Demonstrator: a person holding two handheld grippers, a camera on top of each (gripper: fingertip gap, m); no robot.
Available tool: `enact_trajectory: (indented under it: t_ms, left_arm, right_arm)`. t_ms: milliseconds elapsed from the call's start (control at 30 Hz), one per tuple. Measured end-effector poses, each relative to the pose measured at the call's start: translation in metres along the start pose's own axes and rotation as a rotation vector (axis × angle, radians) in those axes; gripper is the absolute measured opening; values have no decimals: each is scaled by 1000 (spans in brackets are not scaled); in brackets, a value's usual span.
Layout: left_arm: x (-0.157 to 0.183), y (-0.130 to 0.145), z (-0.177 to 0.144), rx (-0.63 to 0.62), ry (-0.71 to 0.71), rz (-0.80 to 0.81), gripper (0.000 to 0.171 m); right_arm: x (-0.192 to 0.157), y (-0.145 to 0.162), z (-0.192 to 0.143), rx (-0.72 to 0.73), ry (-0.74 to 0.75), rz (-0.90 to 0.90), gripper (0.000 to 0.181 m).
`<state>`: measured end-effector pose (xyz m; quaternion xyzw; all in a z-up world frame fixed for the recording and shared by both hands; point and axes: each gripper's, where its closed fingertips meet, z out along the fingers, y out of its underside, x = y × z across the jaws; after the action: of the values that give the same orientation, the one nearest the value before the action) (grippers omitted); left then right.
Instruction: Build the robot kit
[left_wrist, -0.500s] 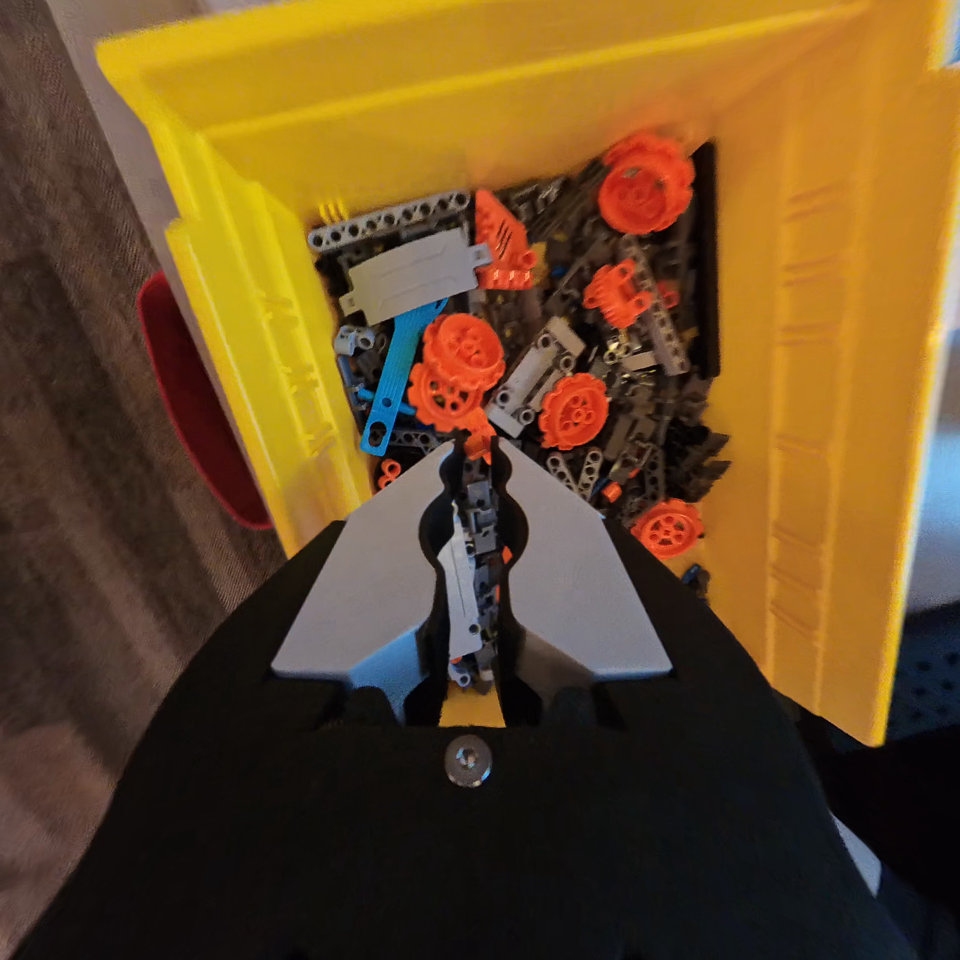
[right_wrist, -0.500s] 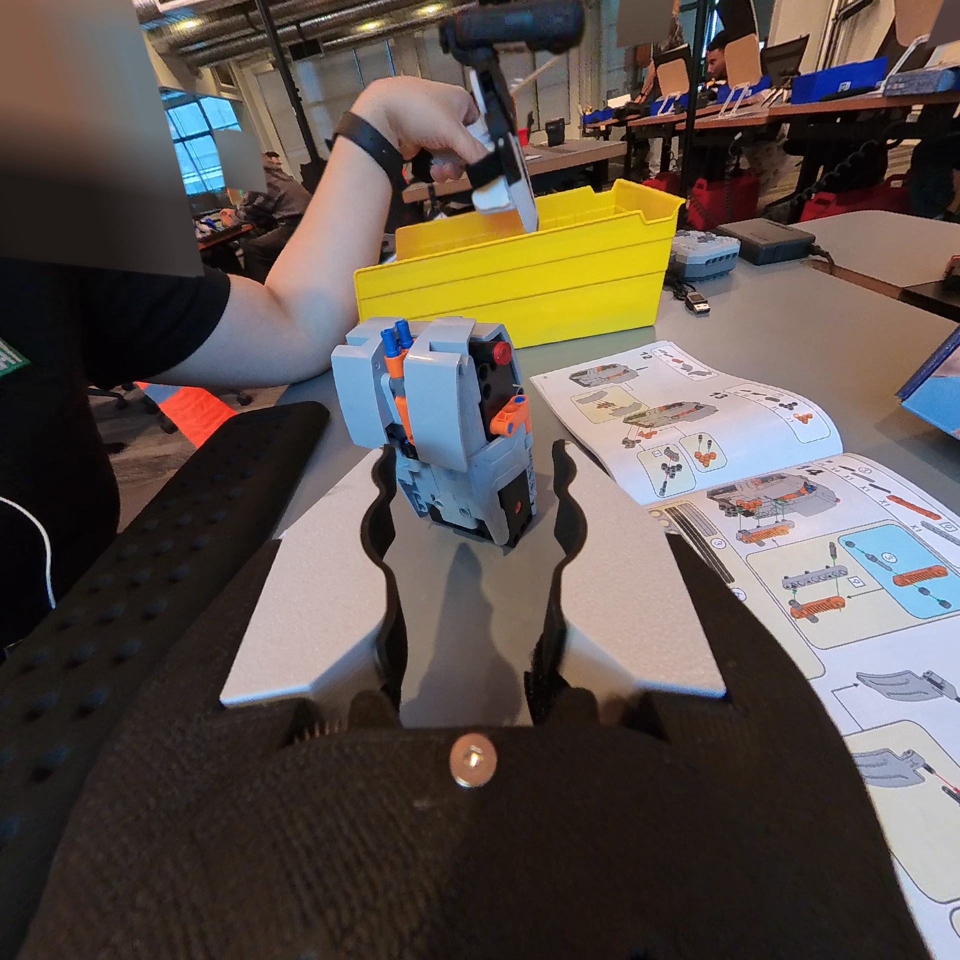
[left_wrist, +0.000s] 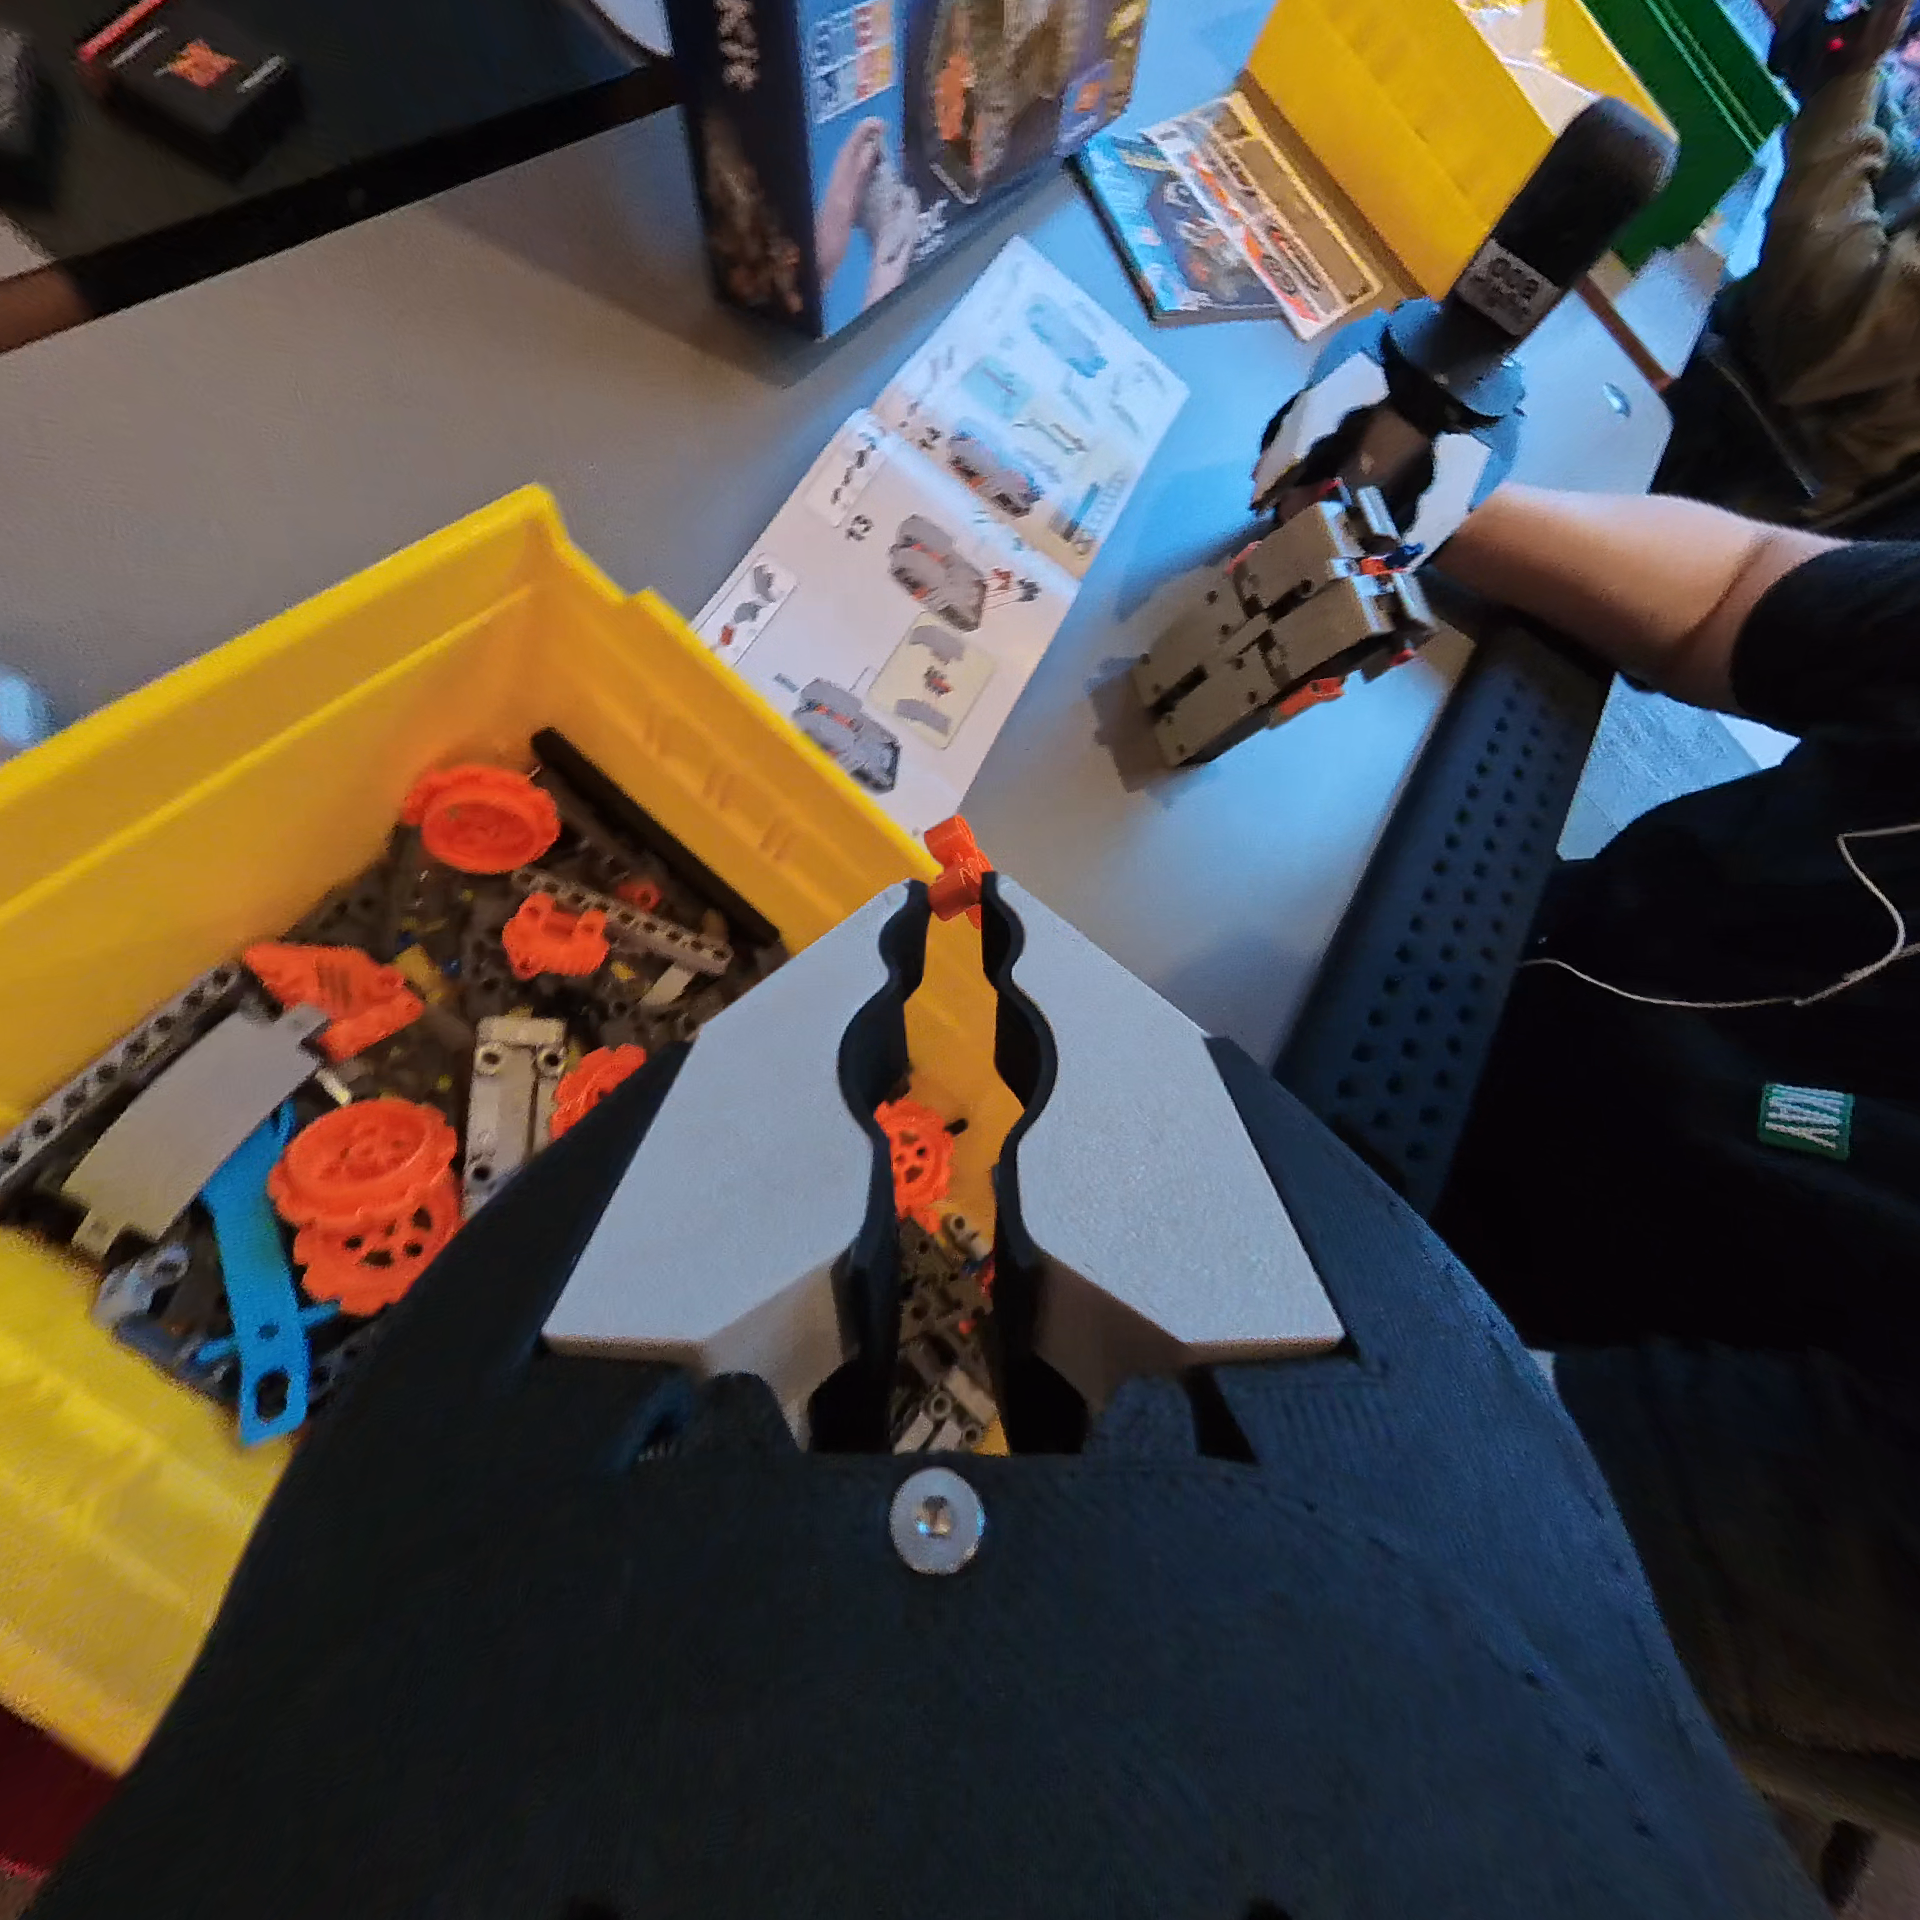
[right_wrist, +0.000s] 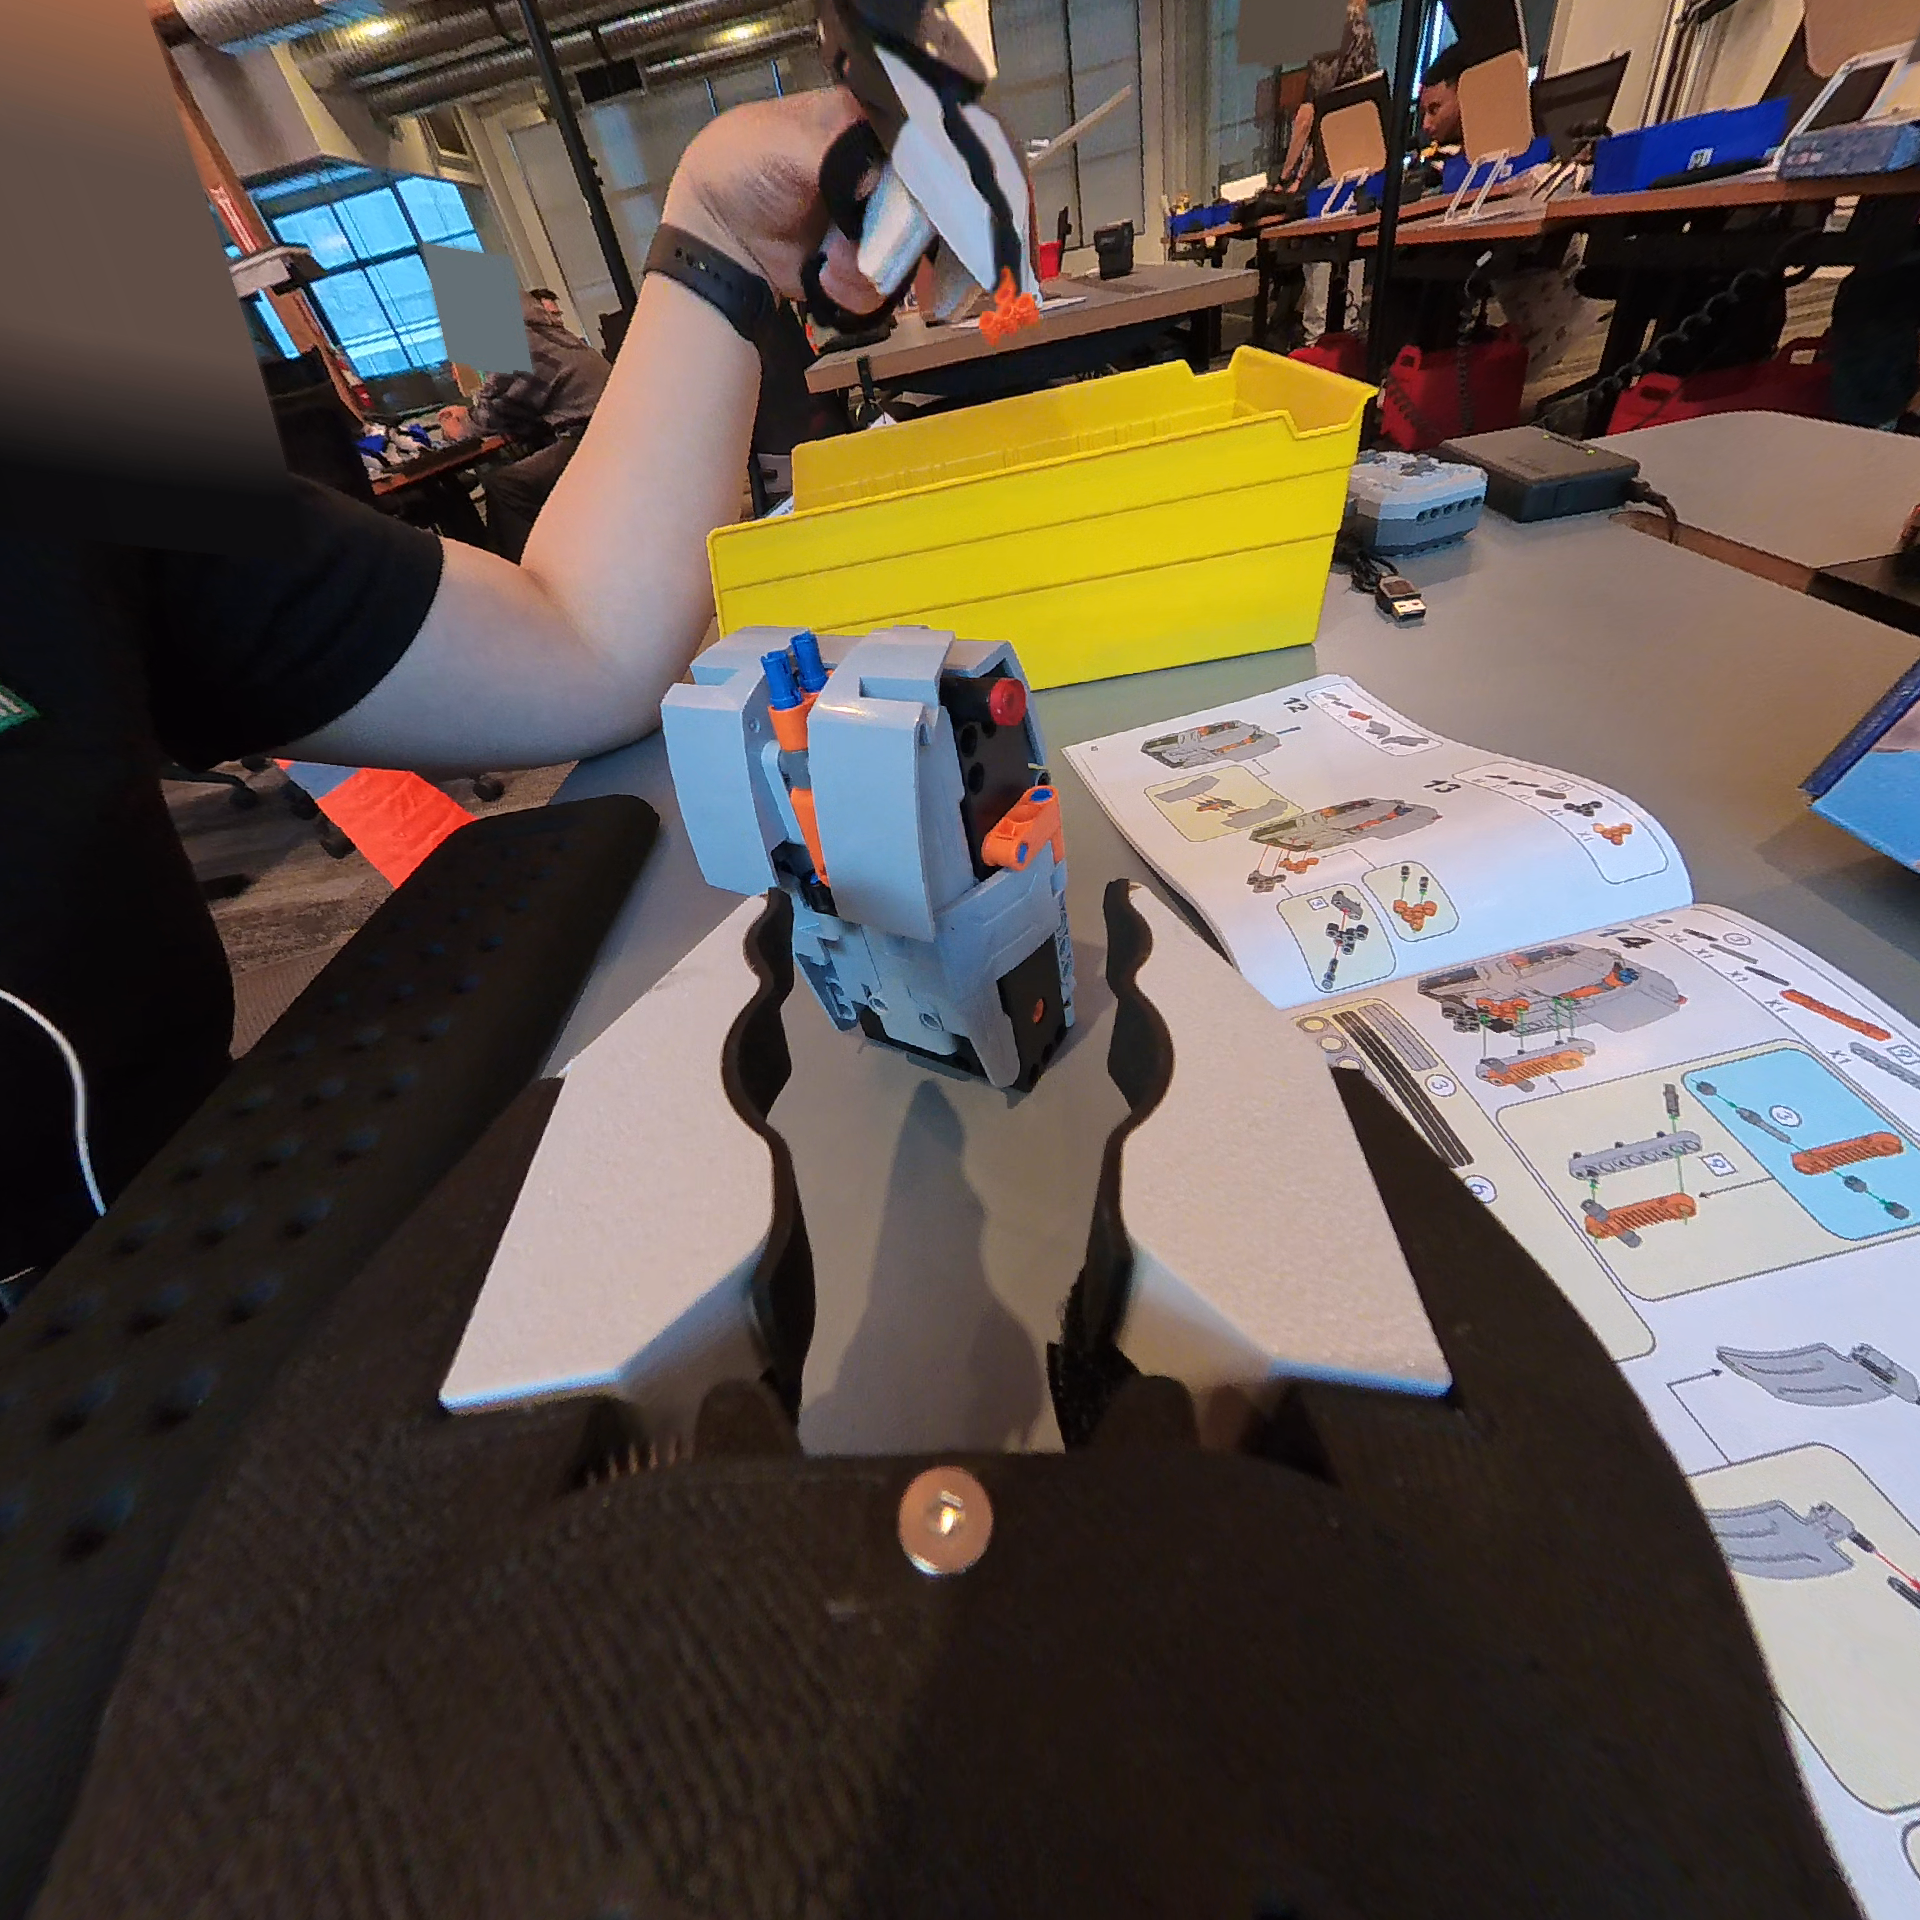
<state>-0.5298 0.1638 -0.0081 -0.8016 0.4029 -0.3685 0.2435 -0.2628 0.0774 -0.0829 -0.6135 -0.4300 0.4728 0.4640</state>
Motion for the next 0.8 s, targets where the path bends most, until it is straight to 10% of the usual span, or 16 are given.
enact_trajectory:
  t_ms: [400, 800]
  left_arm:
    - [67, -43, 83, -159, -165, 171, 7]
    - [98, 8, 139, -159, -346, 38, 6]
  right_arm:
    - [-5, 2, 1, -13, -17, -25, 59]
    - [-9, 5, 3, -40, -20, -66, 63]
